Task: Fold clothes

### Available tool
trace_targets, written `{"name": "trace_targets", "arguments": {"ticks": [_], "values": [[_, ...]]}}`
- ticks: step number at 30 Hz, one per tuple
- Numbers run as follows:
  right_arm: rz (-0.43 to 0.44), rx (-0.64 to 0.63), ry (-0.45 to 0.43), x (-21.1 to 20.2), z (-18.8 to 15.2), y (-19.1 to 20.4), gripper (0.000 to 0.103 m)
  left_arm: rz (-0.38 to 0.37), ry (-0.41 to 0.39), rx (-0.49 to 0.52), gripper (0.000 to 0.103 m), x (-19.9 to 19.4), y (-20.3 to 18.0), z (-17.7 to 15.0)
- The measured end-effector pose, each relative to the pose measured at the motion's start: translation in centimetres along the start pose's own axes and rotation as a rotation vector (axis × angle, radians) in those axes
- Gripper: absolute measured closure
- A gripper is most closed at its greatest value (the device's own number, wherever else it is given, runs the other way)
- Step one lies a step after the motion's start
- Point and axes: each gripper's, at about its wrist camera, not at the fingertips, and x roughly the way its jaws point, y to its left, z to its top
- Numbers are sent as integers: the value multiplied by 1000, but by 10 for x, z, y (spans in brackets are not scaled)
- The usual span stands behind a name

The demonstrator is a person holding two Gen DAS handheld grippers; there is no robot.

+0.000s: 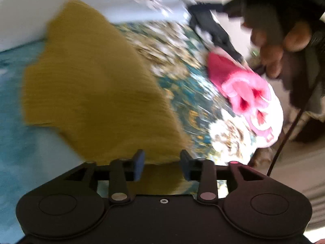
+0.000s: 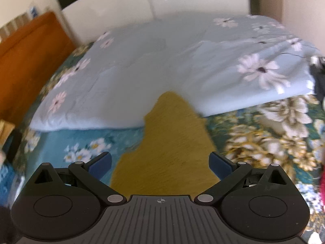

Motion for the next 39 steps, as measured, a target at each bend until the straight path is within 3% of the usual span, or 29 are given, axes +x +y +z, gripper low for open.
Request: {"name": "trace_targets", "arguments": {"ticks": [5, 9, 10, 15, 18, 20, 24, 26, 31, 35, 39], "values": [[-8, -63, 82, 56, -20, 43, 2, 178, -80, -243, 61, -50, 73, -36], [-8, -20, 228, 119, -39, 74, 7, 301, -163, -478, 61, -79, 126, -61], [-30, -29, 240, 130, -43, 82, 13, 322, -190, -527, 61, -85, 135, -66], [-154, -186, 249, 180, -60, 137, 20, 356, -281, -734, 60, -113, 170, -88], [-237, -241, 260, 206, -65, 157, 23, 363, -296, -782, 60, -111, 172, -93], [-265, -213, 281, 221, -65, 163, 37, 355, -307, -802, 60, -109, 174, -93], [-379, -234, 356, 249, -66, 172, 36, 324, -356, -837, 57, -110, 178, -93], [-410, -180, 375, 258, -66, 170, 36, 314, -376, -856, 56, -111, 180, -94], [-422, -207, 389, 263, -68, 170, 41, 303, -416, -923, 56, -117, 187, -99], [-394, -226, 372, 254, -69, 170, 66, 321, -418, -943, 56, -122, 192, -103], [-347, -181, 345, 235, -64, 160, 78, 329, -426, -952, 55, -126, 197, -103]]}}
